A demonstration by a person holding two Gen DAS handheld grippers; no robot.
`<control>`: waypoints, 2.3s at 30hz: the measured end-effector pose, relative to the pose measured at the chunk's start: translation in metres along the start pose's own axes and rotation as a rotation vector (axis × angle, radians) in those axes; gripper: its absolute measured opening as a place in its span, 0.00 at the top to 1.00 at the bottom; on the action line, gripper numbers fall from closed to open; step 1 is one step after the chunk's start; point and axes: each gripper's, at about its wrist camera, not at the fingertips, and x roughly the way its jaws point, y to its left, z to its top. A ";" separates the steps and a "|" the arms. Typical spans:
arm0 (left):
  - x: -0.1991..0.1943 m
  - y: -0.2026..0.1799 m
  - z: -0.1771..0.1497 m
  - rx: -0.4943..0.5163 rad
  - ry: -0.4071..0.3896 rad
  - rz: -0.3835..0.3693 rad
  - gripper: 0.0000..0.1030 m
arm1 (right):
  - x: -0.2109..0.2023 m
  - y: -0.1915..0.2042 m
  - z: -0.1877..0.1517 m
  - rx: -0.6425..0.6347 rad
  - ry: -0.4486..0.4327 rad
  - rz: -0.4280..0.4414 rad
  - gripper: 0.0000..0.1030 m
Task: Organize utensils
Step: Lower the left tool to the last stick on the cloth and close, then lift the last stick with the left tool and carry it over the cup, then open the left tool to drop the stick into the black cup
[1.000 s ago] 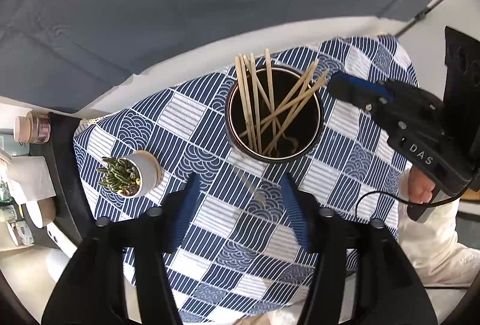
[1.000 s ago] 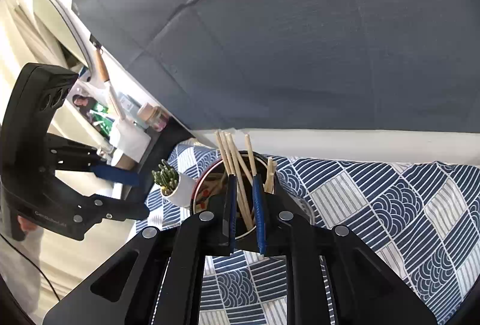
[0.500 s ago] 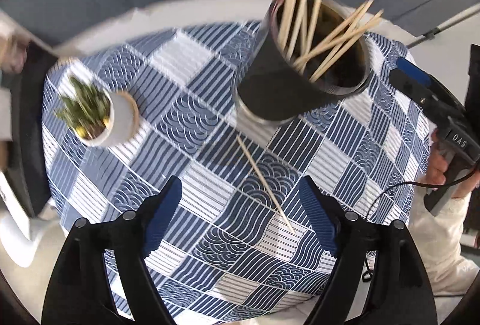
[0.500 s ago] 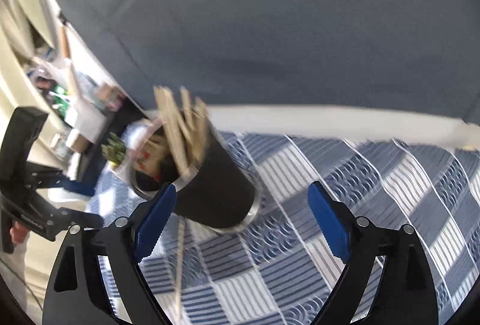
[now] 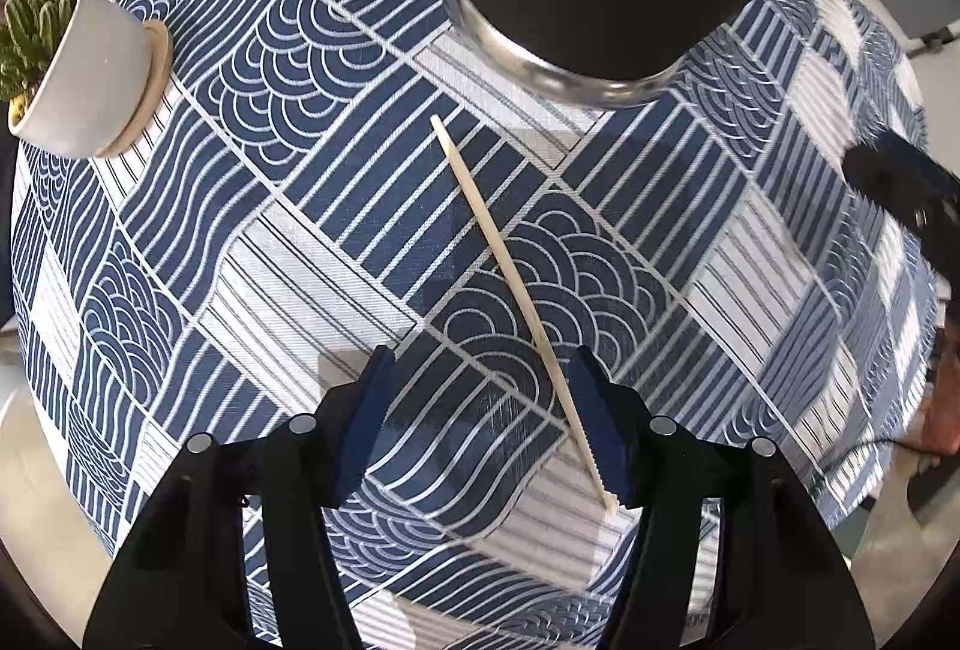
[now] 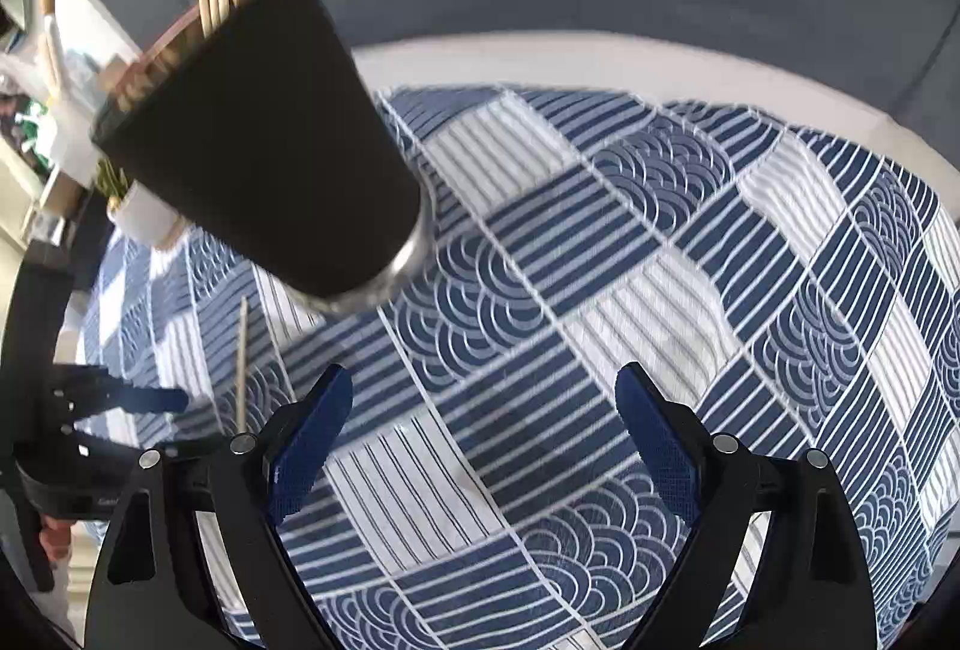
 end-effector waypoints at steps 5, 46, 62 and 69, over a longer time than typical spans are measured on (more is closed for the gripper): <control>0.005 -0.003 0.000 -0.031 -0.039 0.051 0.45 | 0.001 -0.001 -0.014 -0.034 0.006 -0.044 0.26; -0.233 0.059 0.015 -0.083 -0.729 -0.202 0.96 | -0.181 0.024 0.071 0.000 -0.417 0.153 0.91; -0.227 0.013 0.072 -0.035 -0.976 -0.226 0.78 | -0.152 -0.005 0.105 -0.005 -0.565 0.225 0.81; -0.228 0.022 0.053 -0.090 -1.000 -0.190 0.33 | -0.157 -0.019 0.094 0.030 -0.625 0.180 0.18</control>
